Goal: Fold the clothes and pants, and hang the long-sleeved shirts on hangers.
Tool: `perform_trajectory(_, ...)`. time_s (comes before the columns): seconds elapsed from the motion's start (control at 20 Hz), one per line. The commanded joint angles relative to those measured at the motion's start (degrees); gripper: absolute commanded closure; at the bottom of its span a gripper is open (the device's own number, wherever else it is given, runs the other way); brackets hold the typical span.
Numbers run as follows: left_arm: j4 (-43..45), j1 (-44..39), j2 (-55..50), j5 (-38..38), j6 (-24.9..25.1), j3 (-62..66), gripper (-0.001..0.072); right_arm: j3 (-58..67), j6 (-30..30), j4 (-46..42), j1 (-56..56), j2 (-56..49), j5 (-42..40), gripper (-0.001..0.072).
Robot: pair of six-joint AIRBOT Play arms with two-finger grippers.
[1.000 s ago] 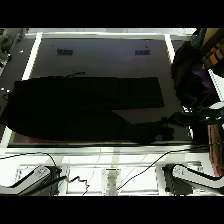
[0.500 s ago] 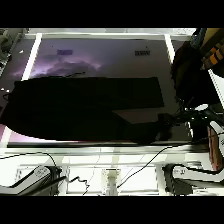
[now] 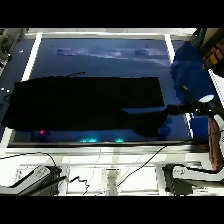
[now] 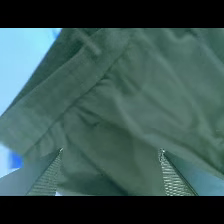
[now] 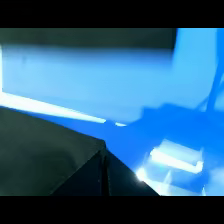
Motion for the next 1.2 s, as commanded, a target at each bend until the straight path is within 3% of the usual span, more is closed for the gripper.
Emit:
perform_trajectory(0.0, -4.0, 0.0, -0.04, -0.07, -0.2, -0.02, 0.0022, 8.39, -0.24, 2.49, 0.0, 2.82, 1.22, 0.0705)
perform_trajectory(0.3, -4.98, 0.0, -0.02, -0.11, -0.2, -0.02, 0.0023, 13.18, -1.75, 2.56, 0.0, 8.22, -0.59, 0.0705)
perform_trajectory(0.55, -7.89, 0.0, 0.02, -0.42, -0.2, -0.02, 0.0022, 21.14, -5.01, 2.49, 1.2, 9.97, 0.0, 0.0705)
perform_trajectory(0.6, -8.07, 0.0, 0.02, -0.7, -0.2, -0.02, 0.0022, 22.36, -8.02, 2.1, 1.84, 10.34, 0.87, 0.0706)
perform_trajectory(0.65, -8.04, 0.0, 0.02, -1.4, -0.2, -0.02, 0.0022, 22.82, -10.32, 1.05, 2.45, 10.78, 2.38, 0.0706)
perform_trajectory(0.75, -7.93, 0.07, 0.02, -3.32, -0.2, -0.02, 0.0022, 21.99, -8.37, -6.29, 4.09, 11.52, 7.65, 0.0709)
perform_trajectory(0.9, -6.36, 0.07, 0.02, -3.98, -0.2, -0.02, 0.0022, 13.42, -1.07, -15.72, 5.84, 12.96, 11.06, 0.071)
perform_trajectory(1.15, -0.26, 0.07, 0.02, -3.98, -0.2, -0.02, 0.0023, -7.61, -0.79, -21.11, 5.77, 24.04, 9.94, 0.0708)
